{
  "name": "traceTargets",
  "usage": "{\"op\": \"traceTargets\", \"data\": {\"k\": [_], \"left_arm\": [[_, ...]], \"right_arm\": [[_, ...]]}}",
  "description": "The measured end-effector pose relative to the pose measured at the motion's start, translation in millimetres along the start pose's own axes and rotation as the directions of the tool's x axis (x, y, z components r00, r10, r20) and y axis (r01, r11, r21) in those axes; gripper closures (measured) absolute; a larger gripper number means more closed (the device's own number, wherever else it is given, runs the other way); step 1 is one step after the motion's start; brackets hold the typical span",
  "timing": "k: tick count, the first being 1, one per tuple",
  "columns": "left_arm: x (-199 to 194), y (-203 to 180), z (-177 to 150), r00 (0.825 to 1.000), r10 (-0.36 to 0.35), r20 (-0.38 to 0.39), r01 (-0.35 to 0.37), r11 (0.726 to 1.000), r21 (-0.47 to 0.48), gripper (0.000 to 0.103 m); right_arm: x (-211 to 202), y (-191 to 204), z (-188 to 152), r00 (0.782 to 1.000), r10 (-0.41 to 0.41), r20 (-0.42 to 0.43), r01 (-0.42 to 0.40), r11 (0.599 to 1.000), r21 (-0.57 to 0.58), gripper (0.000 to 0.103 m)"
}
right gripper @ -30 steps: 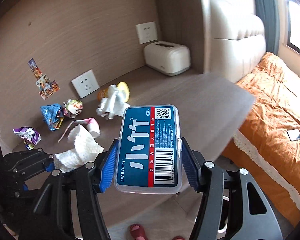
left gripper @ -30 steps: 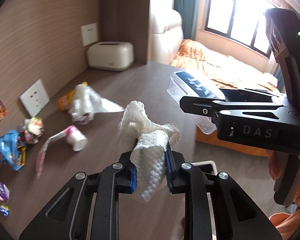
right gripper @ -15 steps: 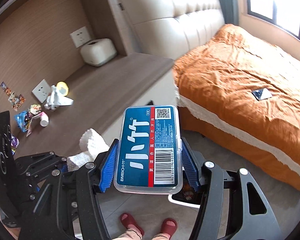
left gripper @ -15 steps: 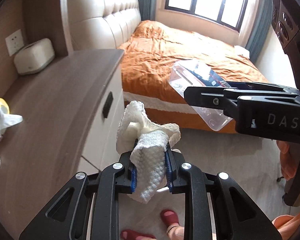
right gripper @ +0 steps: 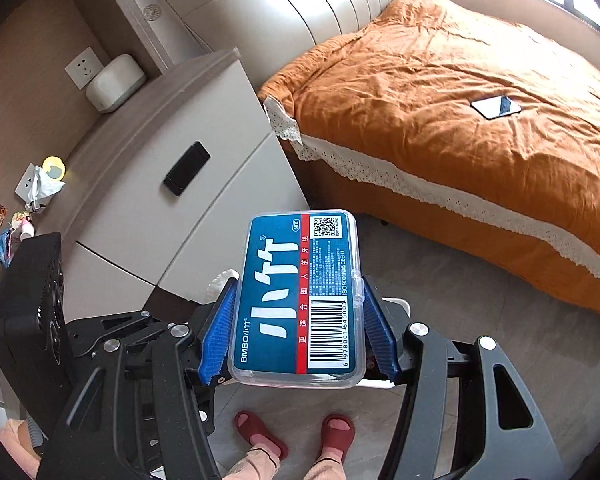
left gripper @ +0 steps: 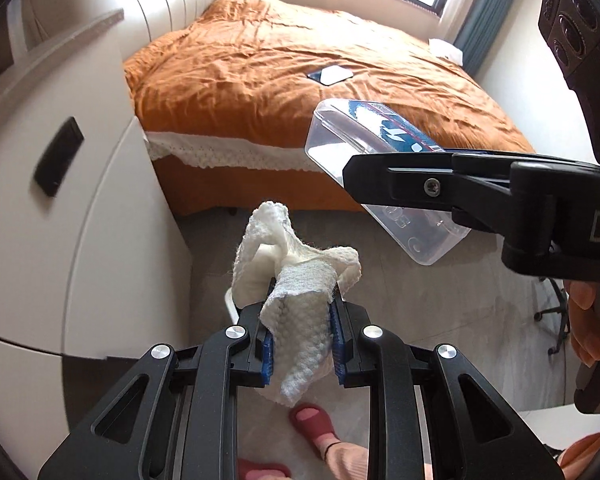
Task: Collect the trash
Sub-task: 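Carry towel and box over the white bin and open both tools to drop them, then return both tools to the desk toward the tissue and paper cup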
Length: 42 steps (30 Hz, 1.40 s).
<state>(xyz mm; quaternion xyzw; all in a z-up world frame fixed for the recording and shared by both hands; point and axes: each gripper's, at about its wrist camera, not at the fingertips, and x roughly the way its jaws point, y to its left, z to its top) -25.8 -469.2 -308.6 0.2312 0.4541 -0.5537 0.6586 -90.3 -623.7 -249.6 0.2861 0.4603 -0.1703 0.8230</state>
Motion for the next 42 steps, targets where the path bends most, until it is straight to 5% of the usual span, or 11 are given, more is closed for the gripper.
{"op": "traceTargets", "data": {"k": [10, 11, 12, 13, 18, 28, 42], "left_arm": [[107, 21, -39, 0.996, -0.079, -0.047, 0.078, 0.997, -0.022, 0.077], [116, 23, -42, 0.995, -0.091, -0.044, 0.089, 0.996, -0.031, 0.058], [123, 26, -45, 0.994, -0.098, -0.045, 0.097, 0.995, -0.039, 0.011], [128, 27, -47, 0.994, -0.097, -0.043, 0.096, 0.994, -0.044, 0.006], [137, 31, -50, 0.998, -0.054, -0.041, 0.052, 0.998, -0.046, 0.005], [88, 34, -41, 0.999, -0.035, 0.003, 0.035, 0.996, -0.081, 0.005], [-60, 35, -8, 0.982, 0.097, 0.164, -0.073, 0.987, -0.145, 0.005]], "right_arm": [[94, -46, -39, 0.997, -0.001, -0.081, 0.004, 1.000, 0.029, 0.042], [101, -48, -42, 0.996, -0.003, -0.086, 0.005, 1.000, 0.030, 0.032], [110, -52, -44, 0.995, -0.003, -0.100, 0.006, 0.999, 0.031, 0.017], [115, -55, -46, 0.995, 0.003, -0.100, 0.001, 0.999, 0.039, 0.006], [128, -64, -51, 0.993, -0.008, -0.117, 0.012, 0.999, 0.039, 0.004], [105, -38, -39, 0.996, 0.000, -0.088, -0.004, 0.999, -0.043, 0.004], [4, 48, 9, 0.995, 0.097, 0.029, -0.091, 0.984, -0.156, 0.004]]}}
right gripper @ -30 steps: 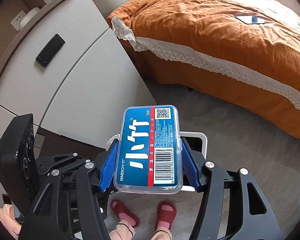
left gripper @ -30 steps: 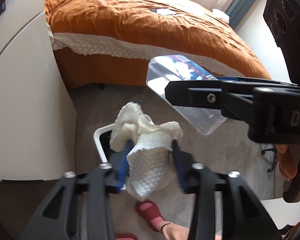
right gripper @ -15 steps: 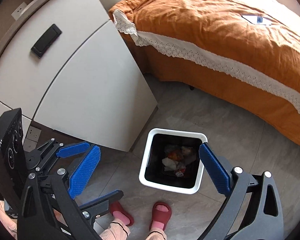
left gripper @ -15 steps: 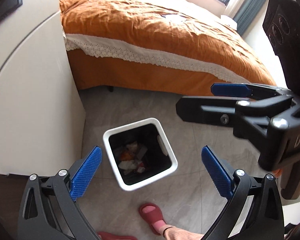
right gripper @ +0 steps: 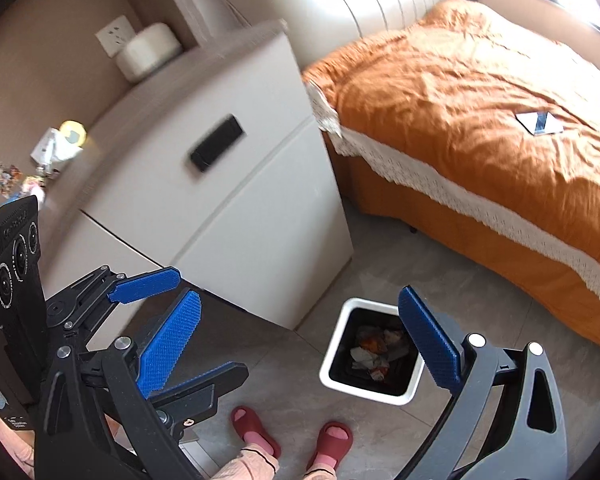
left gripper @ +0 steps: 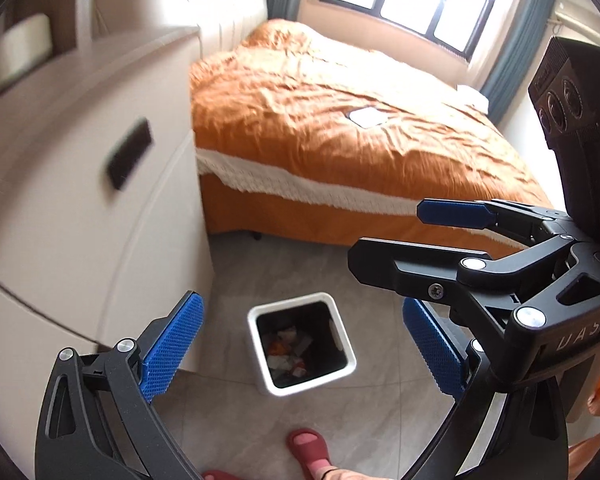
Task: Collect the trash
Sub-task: 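Return both tools to the desk toward the tissue and paper cup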
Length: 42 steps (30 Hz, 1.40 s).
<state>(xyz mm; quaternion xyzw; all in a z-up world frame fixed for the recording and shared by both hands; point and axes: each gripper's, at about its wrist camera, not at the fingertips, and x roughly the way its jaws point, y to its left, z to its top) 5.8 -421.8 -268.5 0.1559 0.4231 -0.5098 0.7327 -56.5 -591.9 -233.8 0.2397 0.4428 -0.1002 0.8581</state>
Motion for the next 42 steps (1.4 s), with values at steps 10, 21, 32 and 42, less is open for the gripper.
{"op": "traceTargets", "data": {"k": [10, 21, 32, 42], "left_arm": [[-111, 39, 18, 0.982, 0.144, 0.124, -0.134, 0.987, -0.091, 0.005], [-199, 102, 9, 0.935, 0.302, 0.186, -0.268, 0.945, -0.185, 0.005], [-255, 181, -3, 0.876, 0.435, 0.207, -0.380, 0.888, -0.257, 0.005], [-233, 248, -7, 0.846, 0.506, 0.166, -0.484, 0.861, -0.157, 0.005]], "right_arm": [[-42, 81, 48, 0.991, 0.097, 0.089, -0.083, 0.985, -0.149, 0.004], [-54, 187, 78, 0.972, 0.206, 0.117, -0.164, 0.941, -0.297, 0.004], [-31, 282, 105, 0.957, 0.272, 0.097, -0.216, 0.897, -0.386, 0.004], [39, 338, 125, 0.961, 0.273, 0.051, -0.229, 0.882, -0.411, 0.004]]}}
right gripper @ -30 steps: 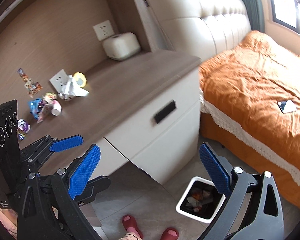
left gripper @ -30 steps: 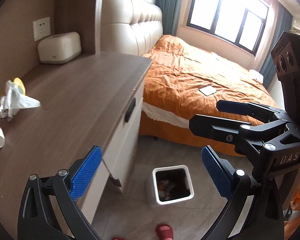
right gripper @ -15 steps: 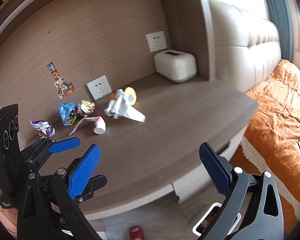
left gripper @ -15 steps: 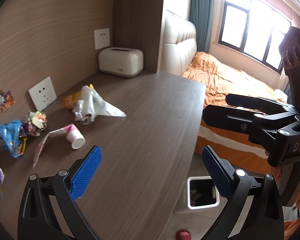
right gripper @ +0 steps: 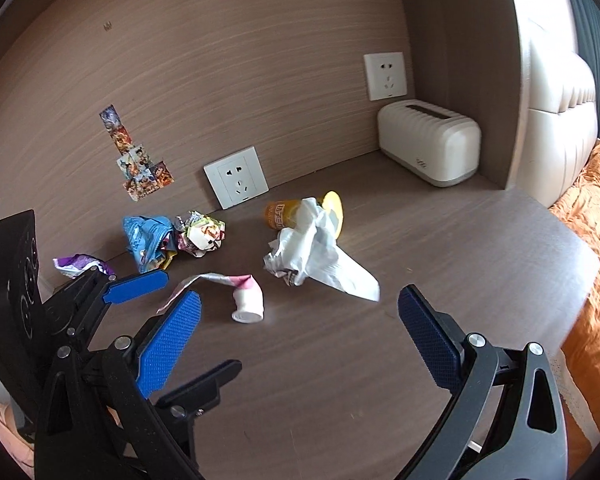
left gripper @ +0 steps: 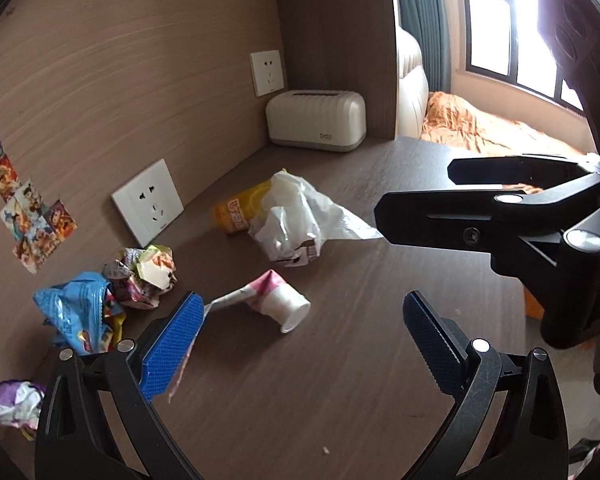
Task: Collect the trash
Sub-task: 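Return both tools to the desk toward the tissue and paper cup, then grasp the pink-white paper strip with the left tool while the right tool grasps the tissue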
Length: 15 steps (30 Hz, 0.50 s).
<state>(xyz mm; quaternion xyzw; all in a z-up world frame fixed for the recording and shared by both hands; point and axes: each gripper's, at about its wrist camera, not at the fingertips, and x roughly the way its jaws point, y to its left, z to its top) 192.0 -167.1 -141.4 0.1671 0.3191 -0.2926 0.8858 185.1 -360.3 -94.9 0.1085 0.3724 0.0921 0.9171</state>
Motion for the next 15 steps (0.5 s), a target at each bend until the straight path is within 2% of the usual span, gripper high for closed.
{"op": "traceTargets", "data": {"k": [5, 9, 15], "left_arm": [[22, 36, -4, 0.999, 0.033, -0.019, -0.033, 0.999, -0.001, 0.005], [34, 61, -9, 0.998, 0.028, -0.054, -0.029, 0.999, -0.014, 0.005], [51, 76, -14, 0.996, -0.003, -0.092, 0.003, 1.000, -0.006, 0.005]], "right_arm": [[43, 2, 11, 0.999, -0.047, -0.019, 0.046, 0.998, -0.030, 0.004], [66, -1, 16, 0.998, -0.055, -0.032, 0.055, 0.999, 0.000, 0.004], [92, -3, 20, 0.996, -0.072, -0.051, 0.073, 0.997, 0.023, 0.004]]}}
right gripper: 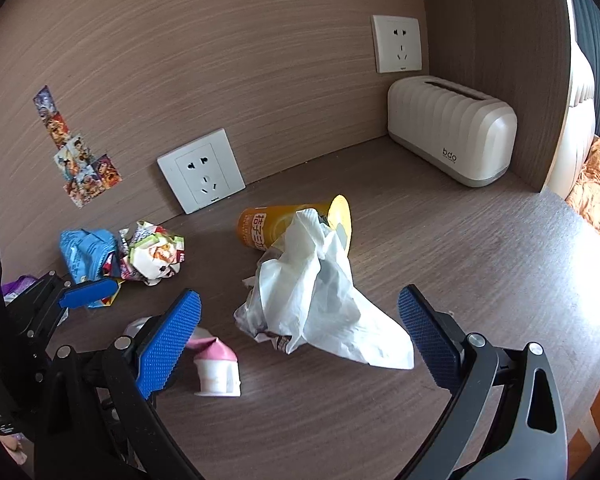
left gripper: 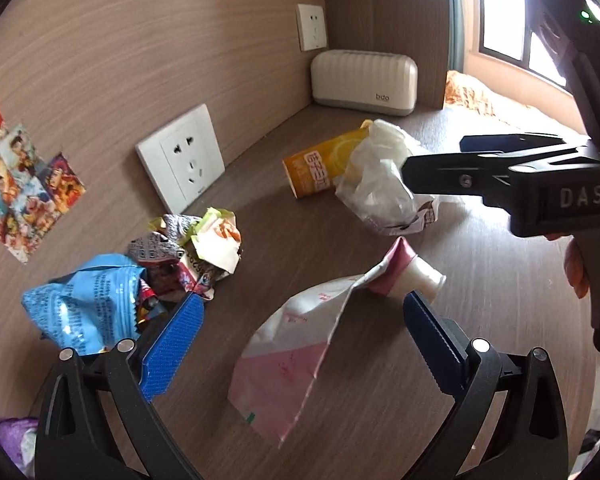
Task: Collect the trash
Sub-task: 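Grasp the pink-white paper strip with the left tool while the right tool grasps the tissue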
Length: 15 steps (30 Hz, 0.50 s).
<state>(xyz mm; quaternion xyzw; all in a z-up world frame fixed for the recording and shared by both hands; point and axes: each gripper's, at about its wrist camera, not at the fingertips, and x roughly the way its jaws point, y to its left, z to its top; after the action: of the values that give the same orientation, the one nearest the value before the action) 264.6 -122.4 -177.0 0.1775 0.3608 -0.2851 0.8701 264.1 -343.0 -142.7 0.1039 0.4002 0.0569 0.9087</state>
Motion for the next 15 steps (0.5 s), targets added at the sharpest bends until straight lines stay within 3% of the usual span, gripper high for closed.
{"op": "traceTargets", "data": {"k": [2, 4, 6, 10, 12, 13, 15], "left_arm": [[8, -1, 2, 1.000, -0.011, -0.015, 0.011, 1.000, 0.025, 0.007], [15, -4, 4, 0.999, -0.024, -0.028, 0.025, 0.998, 0.058, 0.019], [22, -7, 5, 0.998, -0.047, -0.049, 0.050, 0.996, 0.080, 0.038], [29, -12, 7, 0.995, -0.078, -0.063, 0.085, 0.990, 0.110, 0.052], [31, -11, 9, 0.994, -0.087, -0.066, 0.093, 0.991, 0.093, 0.079], [32, -11, 9, 0.994, -0.086, -0.067, 0.092, 0.992, 0.089, 0.080], [29, -17, 8, 0.996, -0.061, -0.059, 0.066, 0.993, 0.095, 0.083]], "right_arm": [[8, 0, 1, 1.000, -0.010, -0.011, 0.010, 1.000, 0.008, 0.004], [15, -1, 2, 1.000, -0.012, -0.022, 0.012, 1.000, 0.020, 0.004], [23, -3, 4, 0.999, -0.032, -0.037, 0.033, 0.999, 0.027, 0.004], [36, -6, 5, 0.996, -0.055, -0.067, 0.058, 0.997, 0.044, 0.004], [40, -7, 3, 0.996, -0.054, -0.072, 0.058, 0.997, 0.053, 0.006], [41, -6, 2, 0.996, -0.056, -0.070, 0.060, 0.997, 0.052, 0.019], [39, -3, -1, 0.996, -0.064, -0.061, 0.066, 0.997, 0.037, 0.031]]}}
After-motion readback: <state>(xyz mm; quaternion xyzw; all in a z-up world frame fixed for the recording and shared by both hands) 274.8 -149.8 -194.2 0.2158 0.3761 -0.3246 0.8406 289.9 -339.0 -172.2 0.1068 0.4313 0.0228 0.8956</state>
